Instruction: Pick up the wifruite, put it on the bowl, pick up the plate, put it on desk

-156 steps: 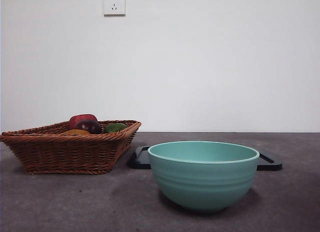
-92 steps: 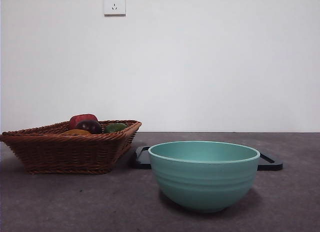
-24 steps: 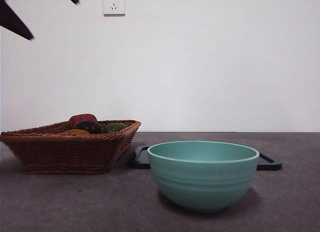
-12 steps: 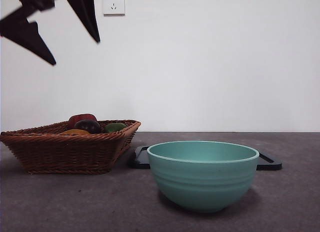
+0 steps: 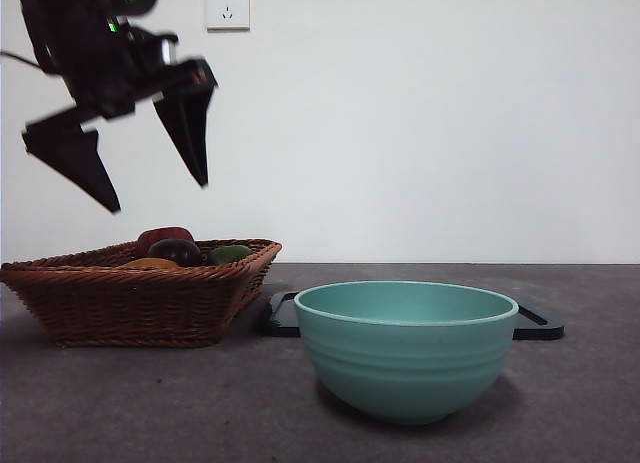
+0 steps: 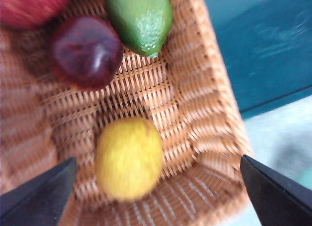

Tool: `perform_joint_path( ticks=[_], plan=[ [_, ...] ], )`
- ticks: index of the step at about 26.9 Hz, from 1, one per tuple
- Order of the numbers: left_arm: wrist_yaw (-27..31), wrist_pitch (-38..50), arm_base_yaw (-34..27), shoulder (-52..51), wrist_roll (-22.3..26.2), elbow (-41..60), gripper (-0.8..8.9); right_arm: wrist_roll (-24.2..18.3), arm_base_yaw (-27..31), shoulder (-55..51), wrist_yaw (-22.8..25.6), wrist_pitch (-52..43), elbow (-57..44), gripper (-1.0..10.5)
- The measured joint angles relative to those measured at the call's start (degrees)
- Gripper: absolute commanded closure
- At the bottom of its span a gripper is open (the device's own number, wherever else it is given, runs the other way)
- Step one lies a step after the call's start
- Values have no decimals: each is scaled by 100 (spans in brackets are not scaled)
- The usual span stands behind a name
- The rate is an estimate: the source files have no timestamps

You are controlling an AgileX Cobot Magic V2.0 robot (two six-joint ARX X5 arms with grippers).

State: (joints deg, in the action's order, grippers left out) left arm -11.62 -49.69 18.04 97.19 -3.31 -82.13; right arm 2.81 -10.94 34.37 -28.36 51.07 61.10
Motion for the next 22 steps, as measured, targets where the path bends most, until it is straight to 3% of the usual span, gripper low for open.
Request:
perform_joint_path(
  ticks=[22],
  plan=[
    [577, 273, 223, 1222, 111, 0, 224, 0, 0, 0, 0, 0, 0, 380]
  ],
)
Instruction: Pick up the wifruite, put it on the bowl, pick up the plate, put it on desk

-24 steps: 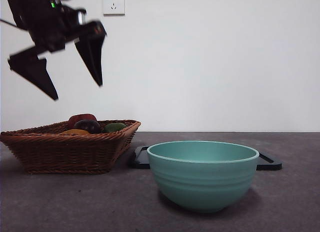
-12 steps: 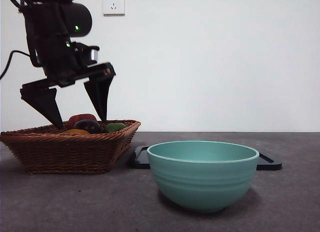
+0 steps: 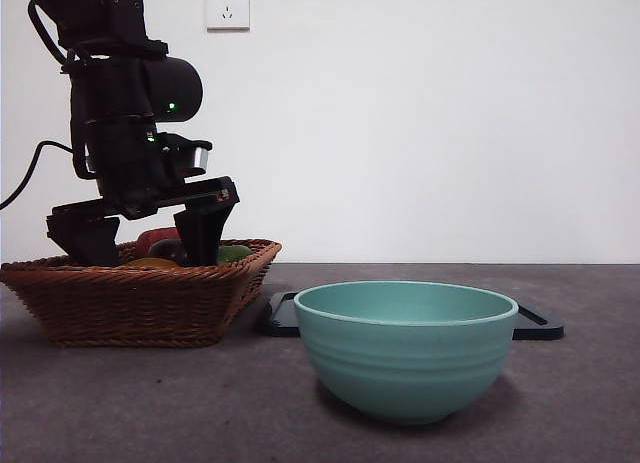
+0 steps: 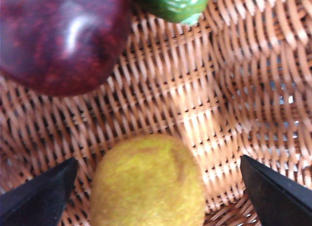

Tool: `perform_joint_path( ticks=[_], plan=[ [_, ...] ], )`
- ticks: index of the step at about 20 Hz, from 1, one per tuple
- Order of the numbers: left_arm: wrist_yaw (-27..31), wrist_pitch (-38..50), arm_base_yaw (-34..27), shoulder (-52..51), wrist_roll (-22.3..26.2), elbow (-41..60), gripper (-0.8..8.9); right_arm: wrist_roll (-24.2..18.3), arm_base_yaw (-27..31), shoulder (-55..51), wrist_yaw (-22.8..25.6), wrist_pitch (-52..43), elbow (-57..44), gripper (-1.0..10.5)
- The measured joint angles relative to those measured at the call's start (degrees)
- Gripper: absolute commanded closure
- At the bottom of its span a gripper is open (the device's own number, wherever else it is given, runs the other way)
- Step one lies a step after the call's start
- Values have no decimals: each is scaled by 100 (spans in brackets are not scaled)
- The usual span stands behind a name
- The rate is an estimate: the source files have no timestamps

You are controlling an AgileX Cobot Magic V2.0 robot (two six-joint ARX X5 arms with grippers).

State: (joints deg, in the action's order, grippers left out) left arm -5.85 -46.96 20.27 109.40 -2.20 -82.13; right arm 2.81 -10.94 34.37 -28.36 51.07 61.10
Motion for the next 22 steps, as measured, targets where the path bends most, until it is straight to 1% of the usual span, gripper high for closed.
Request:
perform_joint_path(
  ticks=[2, 5, 9, 12, 15, 17, 19, 22],
  plan=[
    [4, -55, 0, 15, 0, 0, 249, 0, 0, 0, 0, 0, 0, 380],
    [149, -197, 0, 31, 0, -2, 446, 0, 0, 0, 0, 0, 0, 380],
    [164, -293, 0, 50, -2, -4, 593, 0, 0, 0, -2, 0, 0, 380],
    [164, -352, 0, 52, -2, -46, 600, 0, 0, 0, 0, 0, 0, 380],
    [164, -748, 0, 70, -4, -426, 600, 0, 0, 0, 0, 0, 0, 380],
    [164, -1161, 0, 72, -50, -815, 600, 0, 0, 0, -2, 0, 0, 380],
    [164, -1768, 22, 72, -179, -1215, 599, 0, 0, 0, 0, 0, 0, 380],
    [164, -2544, 181, 68, -291, -1576, 600, 0, 0, 0, 0, -2, 0, 380]
  ],
)
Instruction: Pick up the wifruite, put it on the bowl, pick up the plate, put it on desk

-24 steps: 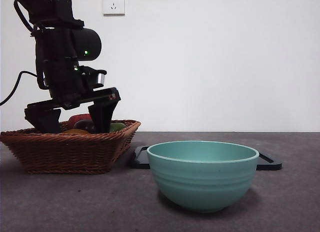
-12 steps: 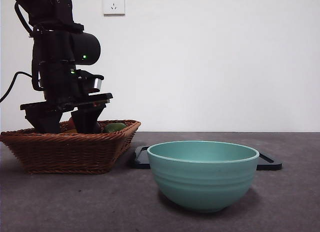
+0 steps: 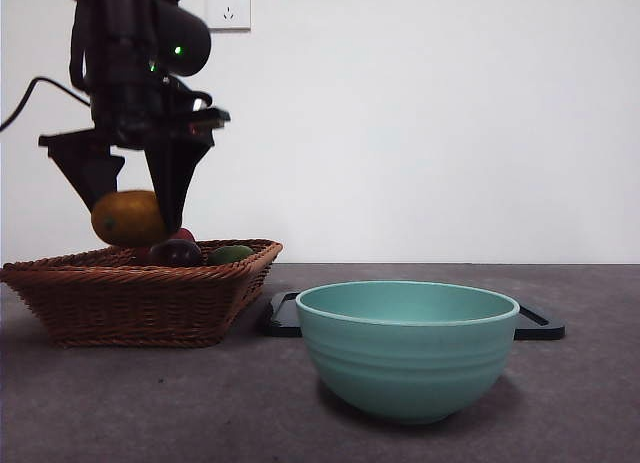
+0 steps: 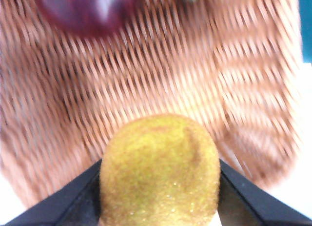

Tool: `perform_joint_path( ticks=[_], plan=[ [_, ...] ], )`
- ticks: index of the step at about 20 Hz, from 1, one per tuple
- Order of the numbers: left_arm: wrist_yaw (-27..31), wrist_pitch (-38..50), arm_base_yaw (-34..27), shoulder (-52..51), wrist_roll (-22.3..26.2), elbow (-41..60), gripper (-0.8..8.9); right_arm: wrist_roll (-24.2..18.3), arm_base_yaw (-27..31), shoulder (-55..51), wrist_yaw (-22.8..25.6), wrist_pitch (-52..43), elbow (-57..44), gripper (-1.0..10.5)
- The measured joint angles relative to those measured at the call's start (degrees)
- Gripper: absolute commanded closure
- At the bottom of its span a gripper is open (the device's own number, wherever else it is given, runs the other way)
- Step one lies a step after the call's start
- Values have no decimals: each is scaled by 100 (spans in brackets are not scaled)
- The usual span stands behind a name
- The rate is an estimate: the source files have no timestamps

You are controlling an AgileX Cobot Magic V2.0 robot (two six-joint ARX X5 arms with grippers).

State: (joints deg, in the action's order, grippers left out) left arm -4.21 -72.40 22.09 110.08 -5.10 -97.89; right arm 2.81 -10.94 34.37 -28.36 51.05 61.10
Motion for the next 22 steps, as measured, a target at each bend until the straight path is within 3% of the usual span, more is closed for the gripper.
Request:
perform_joint_path(
  ticks=[5, 12, 22],
  plan=[
    [-2, -509, 546, -409, -175, -24, 599, 0, 0, 0, 0, 0, 0, 380],
    [-2, -833, 1784, -820, -402, -33, 599, 44, 0, 0, 0, 0, 0, 380],
    [-2, -61, 3241, -791, -839, -31, 600, 61, 0, 0, 0, 2, 0, 380]
  ],
)
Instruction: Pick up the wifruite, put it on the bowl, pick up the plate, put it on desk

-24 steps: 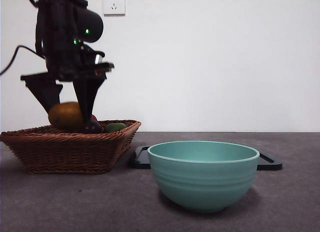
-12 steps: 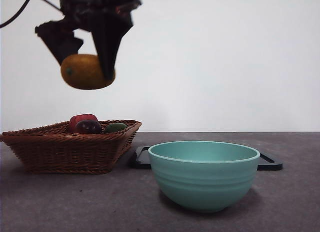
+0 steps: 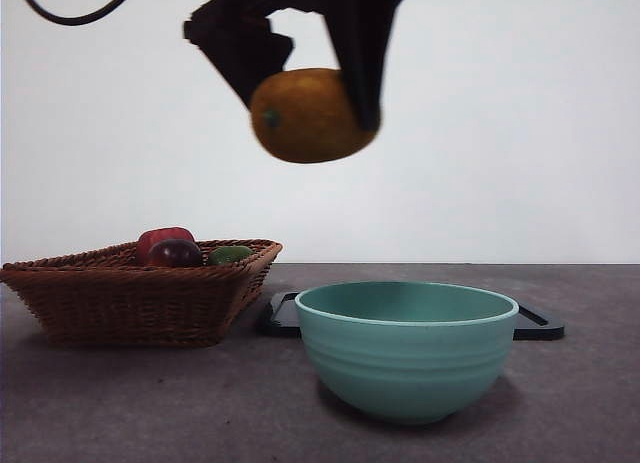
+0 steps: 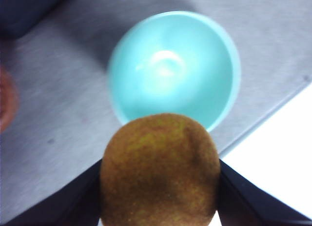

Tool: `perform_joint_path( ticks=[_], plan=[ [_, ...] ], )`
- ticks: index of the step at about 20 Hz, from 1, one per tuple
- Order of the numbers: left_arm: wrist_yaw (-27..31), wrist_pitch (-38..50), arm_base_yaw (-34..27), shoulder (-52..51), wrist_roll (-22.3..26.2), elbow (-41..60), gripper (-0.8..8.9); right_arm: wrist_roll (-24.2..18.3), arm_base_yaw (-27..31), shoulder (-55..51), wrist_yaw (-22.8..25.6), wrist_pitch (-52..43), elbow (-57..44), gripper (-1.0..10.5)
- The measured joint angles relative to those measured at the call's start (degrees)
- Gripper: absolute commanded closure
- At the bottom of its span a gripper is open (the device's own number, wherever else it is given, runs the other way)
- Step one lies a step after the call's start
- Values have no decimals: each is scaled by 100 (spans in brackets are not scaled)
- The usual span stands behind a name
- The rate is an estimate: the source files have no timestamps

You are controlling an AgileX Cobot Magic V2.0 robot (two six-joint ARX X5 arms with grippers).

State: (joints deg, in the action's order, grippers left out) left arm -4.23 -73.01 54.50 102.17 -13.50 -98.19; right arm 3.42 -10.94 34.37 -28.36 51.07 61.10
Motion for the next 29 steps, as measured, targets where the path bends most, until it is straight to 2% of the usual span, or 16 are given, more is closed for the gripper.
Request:
perform_joint_path(
  ticks=[12, 29],
  plan=[
    [0, 981, 256, 1331, -81, -2, 600, 0, 0, 0, 0, 0, 0, 380],
    [2, 1108, 264, 2057, 98, -35, 599, 0, 0, 2, 0, -2, 0, 380]
  ],
)
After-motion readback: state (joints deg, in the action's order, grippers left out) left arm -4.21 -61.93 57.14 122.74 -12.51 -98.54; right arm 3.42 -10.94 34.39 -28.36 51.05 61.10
